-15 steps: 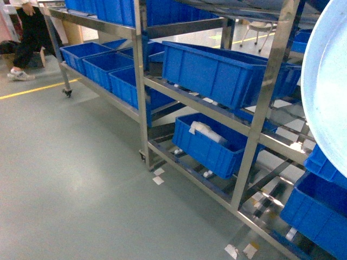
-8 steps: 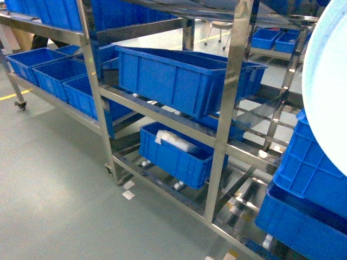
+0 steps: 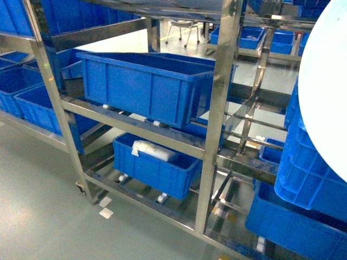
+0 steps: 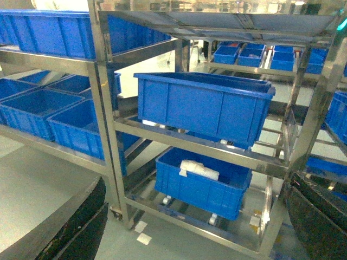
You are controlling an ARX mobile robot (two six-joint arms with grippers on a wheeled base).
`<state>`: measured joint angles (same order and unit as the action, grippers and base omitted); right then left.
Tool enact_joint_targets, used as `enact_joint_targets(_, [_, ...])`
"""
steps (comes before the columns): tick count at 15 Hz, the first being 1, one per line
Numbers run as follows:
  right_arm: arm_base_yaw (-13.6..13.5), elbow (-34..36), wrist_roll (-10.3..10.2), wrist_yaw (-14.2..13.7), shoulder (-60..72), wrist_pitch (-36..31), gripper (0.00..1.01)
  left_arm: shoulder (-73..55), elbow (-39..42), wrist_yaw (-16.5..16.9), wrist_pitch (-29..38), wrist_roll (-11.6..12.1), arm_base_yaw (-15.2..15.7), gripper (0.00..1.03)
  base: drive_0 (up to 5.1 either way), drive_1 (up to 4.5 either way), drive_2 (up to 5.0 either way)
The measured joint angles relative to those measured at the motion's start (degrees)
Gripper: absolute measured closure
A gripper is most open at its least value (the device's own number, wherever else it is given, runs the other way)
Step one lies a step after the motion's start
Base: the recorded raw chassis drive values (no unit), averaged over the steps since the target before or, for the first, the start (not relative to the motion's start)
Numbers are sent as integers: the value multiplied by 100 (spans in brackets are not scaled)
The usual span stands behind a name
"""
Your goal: Place blue tray on left shelf second layer neatly
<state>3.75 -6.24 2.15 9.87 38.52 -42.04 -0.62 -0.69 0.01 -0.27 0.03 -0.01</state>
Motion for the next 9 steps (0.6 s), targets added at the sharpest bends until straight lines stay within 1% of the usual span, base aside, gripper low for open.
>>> enact_joint_targets(2, [-2, 0, 0, 31, -2, -39, 99, 0, 0, -24, -15, -2, 0, 5, -165, -165, -165])
enact_joint_targets(9, [0, 0, 0, 9, -2, -35, 99, 0, 0, -7, 4, -2, 0, 5, -191, -191, -191])
